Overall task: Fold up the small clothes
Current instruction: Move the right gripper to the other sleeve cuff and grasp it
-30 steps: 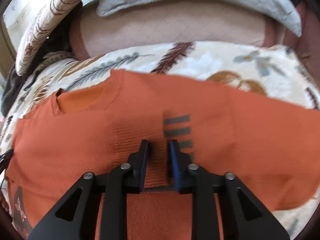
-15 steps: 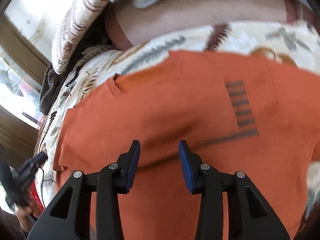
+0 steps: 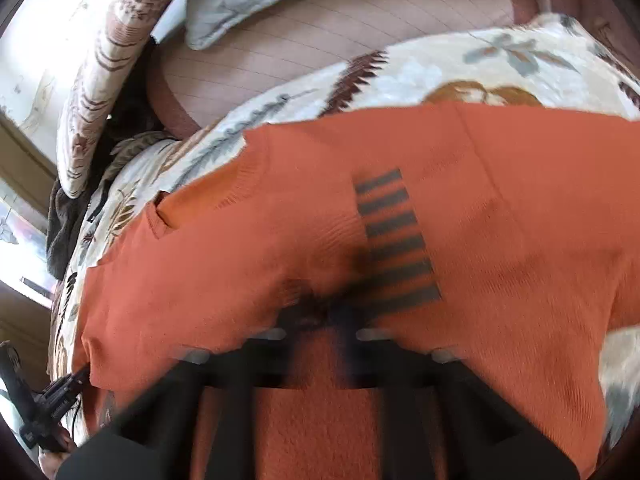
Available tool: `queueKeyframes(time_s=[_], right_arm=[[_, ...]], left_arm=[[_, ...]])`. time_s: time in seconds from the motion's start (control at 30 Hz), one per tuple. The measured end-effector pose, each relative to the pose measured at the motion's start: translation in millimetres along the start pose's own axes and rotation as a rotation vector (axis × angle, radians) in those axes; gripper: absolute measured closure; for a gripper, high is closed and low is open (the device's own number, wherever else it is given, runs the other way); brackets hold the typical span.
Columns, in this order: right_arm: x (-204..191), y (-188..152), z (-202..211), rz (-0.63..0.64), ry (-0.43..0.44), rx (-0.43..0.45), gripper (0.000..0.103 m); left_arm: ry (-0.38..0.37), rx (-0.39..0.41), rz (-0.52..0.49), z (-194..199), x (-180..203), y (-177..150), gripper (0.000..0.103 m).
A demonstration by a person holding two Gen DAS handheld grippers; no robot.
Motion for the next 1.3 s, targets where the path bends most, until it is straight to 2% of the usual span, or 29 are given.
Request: queueKeyframes(time_s=[0.03,0.07,0.13,0.2,0.27,0.3,0.33,0.4,0.43,0.47,0.53,0.6,0.67,0.7,0.8,0.83,0.97,1.13,1.2,1.3], right_arm=[[-0.5,2.6,4.0,-0.006,0.001,0.014,0.096],[-1.5,6.1,9.9,0.002,0.002,0.035,0.096],[-5.8,10.4,17.7,0.05,-0.029,0.06,0.096],[-3.6,6.6,14.2,0.06,-0.051,0.036,0.096],[5.3,-6.2,-2.5,0.056,-0.079,-0.035,0.096],[7.3,-8.4,-5.4,0.057,-0.071,-0.026,0.096],[7.9,-6.8,-3.5,0.065,-0.066,-0.015,0.096],[7.6,-4.1,6.2,0.068,-0.051,-0.009,0.083],[13.4,-1.2,17.1,0.063,-0.059,-0.003,0.072],[18.8,1.8,26.8,0.052,-0.059,0.009,0.069],[42.4,11.0,52.7,0.017,-0.062,0.044,0.066],[75.1,21.5,80.0,-0.005,-0.098,0.085,0.065],[111.7,30.2,105.5,-0.019,-0.155,0.125,0.062],[130.1,34.2,117.5,-0.028,-0.187,0.144,0.061],[204.5,45.1,157.7,-0.11,-0.297,0.202,0.051],[218.4,46.9,163.9,-0.133,-0.312,0.209,0.048],[286.4,55.6,190.0,-0.233,-0.372,0.243,0.046],[345.7,65.6,197.9,-0.344,-0.399,0.26,0.046],[365.6,69.8,196.3,-0.392,-0.414,0.269,0.046],[389.4,75.0,190.4,-0.43,-0.452,0.276,0.045]], left_arm=[[0.007,0.014,0.02,3.8,-6.1,3.0,0.091],[-0.017,0.023,0.046,8.1,-11.4,5.9,0.091],[-0.032,0.009,0.061,7.0,-16.6,6.2,0.091],[-0.015,-0.021,0.034,0.0,-14.6,0.8,0.091],[0.025,-0.021,-0.03,-2.9,-8.5,-1.0,0.09],[0.037,-0.014,-0.053,-2.2,-5.8,-0.3,0.089],[0.05,-0.006,-0.073,-0.8,-5.0,0.1,0.084],[0.082,0.017,-0.109,8.4,-3.7,0.1,0.068],[0.098,0.031,-0.12,13.0,-3.9,1.0,0.053],[0.116,0.067,-0.134,21.8,-2.6,4.9,0.043],[0.108,0.138,-0.146,39.1,6.9,12.8,0.041],[0.071,0.191,-0.153,53.8,25.9,20.8,0.035],[0.01,0.223,-0.167,61.5,56.4,25.4,0.026],[-0.028,0.219,-0.172,60.9,72.8,25.5,0.025],[-0.159,0.168,-0.192,47.5,132.2,23.8,0.025],[-0.21,0.136,-0.206,39.3,161.6,22.5,0.025],[-0.33,0.07,-0.287,18.6,258.9,21.2,0.025],[-0.386,0.056,-0.47,4.8,373.8,14.3,0.031],[-0.394,0.053,-0.519,-1.5,407.0,9.5,0.035],[-0.409,0.035,-0.531,-18.0,438.8,1.9,0.038]])
Point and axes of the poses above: each gripper's, at about its wrist camera, not at the fingertips, and z roughly against the way its jaws point, x to its right, y to its top, the point moved 7 cm from there along -z, roughly the way its jaws point, and after that the axes turned 8 degrees about x, right-handed, at the moved point
